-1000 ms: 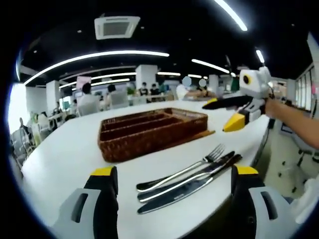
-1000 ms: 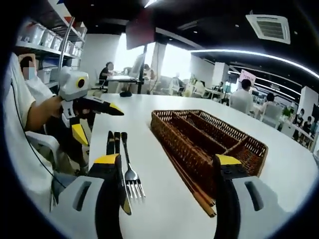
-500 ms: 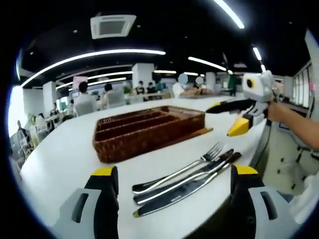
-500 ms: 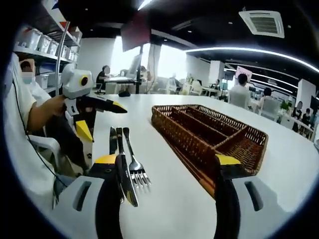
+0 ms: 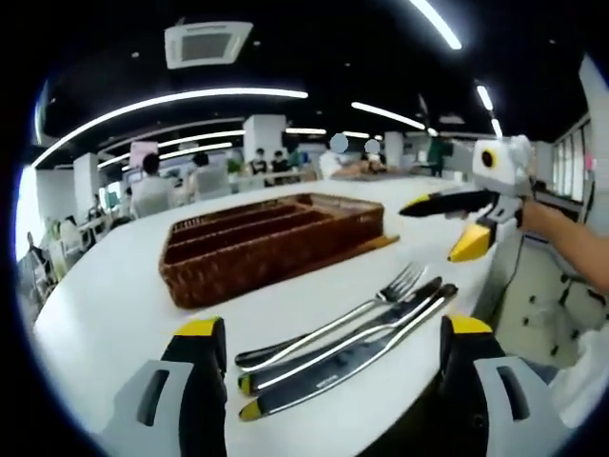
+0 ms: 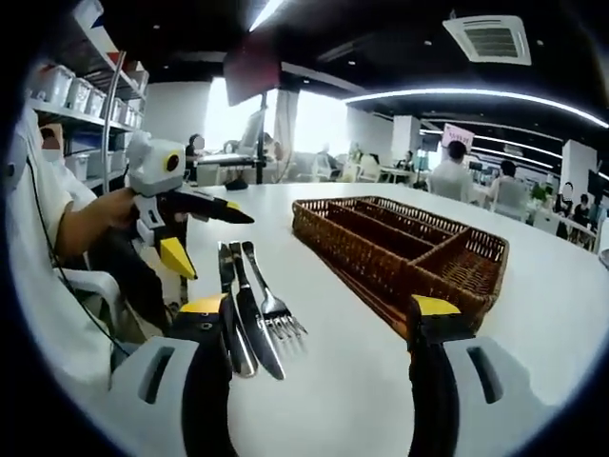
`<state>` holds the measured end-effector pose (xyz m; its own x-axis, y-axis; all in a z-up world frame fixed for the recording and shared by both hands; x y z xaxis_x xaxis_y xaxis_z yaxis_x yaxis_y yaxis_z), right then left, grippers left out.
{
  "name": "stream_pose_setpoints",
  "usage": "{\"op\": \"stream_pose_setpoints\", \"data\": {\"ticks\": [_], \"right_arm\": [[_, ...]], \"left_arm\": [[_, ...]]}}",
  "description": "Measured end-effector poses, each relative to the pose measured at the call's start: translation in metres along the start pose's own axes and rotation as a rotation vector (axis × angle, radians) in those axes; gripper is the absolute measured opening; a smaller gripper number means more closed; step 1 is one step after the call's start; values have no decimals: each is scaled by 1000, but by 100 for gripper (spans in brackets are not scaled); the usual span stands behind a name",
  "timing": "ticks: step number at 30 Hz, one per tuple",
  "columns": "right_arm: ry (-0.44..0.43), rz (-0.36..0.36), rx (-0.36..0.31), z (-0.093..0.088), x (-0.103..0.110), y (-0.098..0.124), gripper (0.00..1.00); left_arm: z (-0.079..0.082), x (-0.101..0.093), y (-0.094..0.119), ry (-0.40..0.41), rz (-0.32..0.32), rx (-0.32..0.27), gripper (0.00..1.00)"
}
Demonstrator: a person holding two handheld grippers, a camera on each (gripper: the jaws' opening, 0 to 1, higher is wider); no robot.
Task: Arrange the knives, forks, and spoons in their matching storage slots by inserting each utensil handle-first until every utensil is classified and aligned in the correct compartment
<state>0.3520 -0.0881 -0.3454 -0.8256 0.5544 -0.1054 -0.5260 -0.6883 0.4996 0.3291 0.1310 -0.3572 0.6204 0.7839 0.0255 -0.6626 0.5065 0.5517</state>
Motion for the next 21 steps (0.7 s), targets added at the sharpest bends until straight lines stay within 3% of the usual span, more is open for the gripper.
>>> {"op": "stream_pose_setpoints", "data": {"ticks": [10,16,21], "right_arm": [[-64,-8,-20,-16,4,5,78],[-125,9,-37,-25,5,7,78],[-139,-6,-59,-28,6,13,78]], "left_arm": [[2,0,-12,-38,-44,17,87],[1,2,-22,-34,-106,45,84],[8,0,-23,-80,-167,41,69]]}}
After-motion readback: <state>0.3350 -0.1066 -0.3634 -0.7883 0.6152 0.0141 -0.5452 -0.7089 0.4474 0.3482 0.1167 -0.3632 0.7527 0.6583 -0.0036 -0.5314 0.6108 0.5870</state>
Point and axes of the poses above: the point that each gripper's makers call its tool centre point, and the gripper's own axes: y roughly backward along the fingers, x roughly to its left, z roughly out of its top, the point moved 6 cm from there along y, roughly backward along the fingers, and after that the axes turned 15 degrees about x, right-handed, at the moved point
